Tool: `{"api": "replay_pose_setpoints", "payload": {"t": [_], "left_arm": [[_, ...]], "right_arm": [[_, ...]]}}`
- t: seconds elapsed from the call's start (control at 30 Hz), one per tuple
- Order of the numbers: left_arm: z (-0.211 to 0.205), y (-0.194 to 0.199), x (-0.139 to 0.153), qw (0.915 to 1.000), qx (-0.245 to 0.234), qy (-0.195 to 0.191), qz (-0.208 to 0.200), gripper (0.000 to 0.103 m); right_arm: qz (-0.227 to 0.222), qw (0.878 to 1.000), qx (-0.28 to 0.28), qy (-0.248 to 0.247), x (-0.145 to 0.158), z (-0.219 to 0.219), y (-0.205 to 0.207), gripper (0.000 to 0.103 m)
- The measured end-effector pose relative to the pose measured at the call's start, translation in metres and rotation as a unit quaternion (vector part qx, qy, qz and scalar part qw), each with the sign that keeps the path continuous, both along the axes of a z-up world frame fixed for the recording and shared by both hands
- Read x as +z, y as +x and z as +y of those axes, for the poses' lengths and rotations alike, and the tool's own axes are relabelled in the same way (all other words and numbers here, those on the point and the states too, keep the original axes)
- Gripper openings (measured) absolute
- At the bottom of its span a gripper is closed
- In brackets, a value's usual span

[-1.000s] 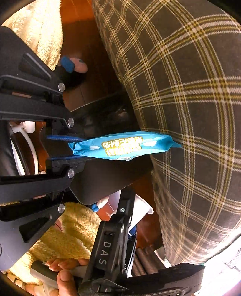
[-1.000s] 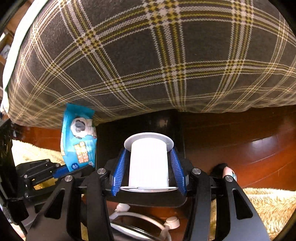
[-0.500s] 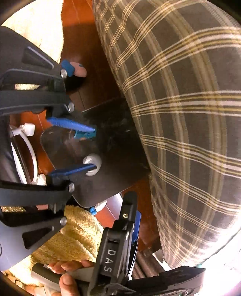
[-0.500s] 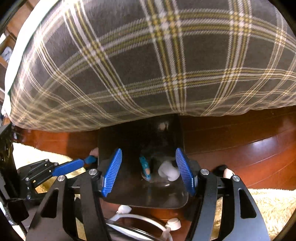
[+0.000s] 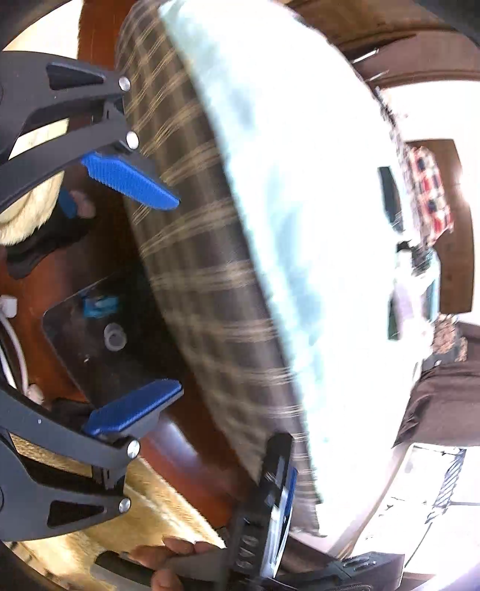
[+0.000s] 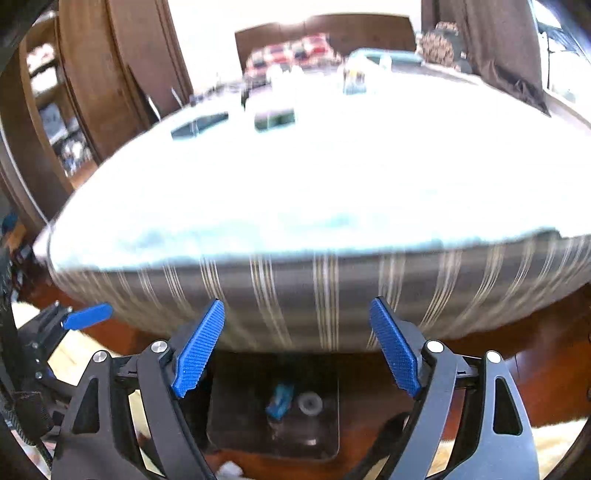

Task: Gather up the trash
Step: 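Raise both open tools back over the bed, then grasp the pink box with the right tool while the left tool grasps the black MARRY&ARD box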

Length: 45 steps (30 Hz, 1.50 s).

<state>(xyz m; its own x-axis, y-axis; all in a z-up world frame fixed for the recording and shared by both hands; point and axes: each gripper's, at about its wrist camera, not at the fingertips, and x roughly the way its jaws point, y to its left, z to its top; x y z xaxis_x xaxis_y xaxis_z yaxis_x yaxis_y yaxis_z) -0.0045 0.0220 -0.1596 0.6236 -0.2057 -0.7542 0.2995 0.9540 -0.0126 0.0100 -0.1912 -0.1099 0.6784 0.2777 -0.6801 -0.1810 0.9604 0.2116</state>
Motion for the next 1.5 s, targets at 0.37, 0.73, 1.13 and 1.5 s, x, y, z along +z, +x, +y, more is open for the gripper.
{"api": "replay_pose_setpoints", "payload": {"t": [0.37,0.73,1.13,1.5], "left_arm": [[0.036,0.061,0.084,0.9956,0.049,0.019,-0.078,0.095],[0.056,0.159,0.106,0.9943,0.074,0.0,-0.076,0.095],[0.032,0.235,0.082,0.9978,0.035,0.042,-0.039,0.095],[0.029,0.269,0.054,0.9974,0.032,0.065,0.0,0.075]], "right_arm": [[-0.059,0.998,-0.011,-0.016,0.065,-0.011,0.072,0.09],[-0.024,0.999,0.011,-0.047,0.051,0.024,0.139,0.09],[0.001,0.996,0.012,-0.085,0.022,0.04,0.169,0.091],[-0.017,0.996,0.017,-0.085,0.017,0.041,0.173,0.079]]}}
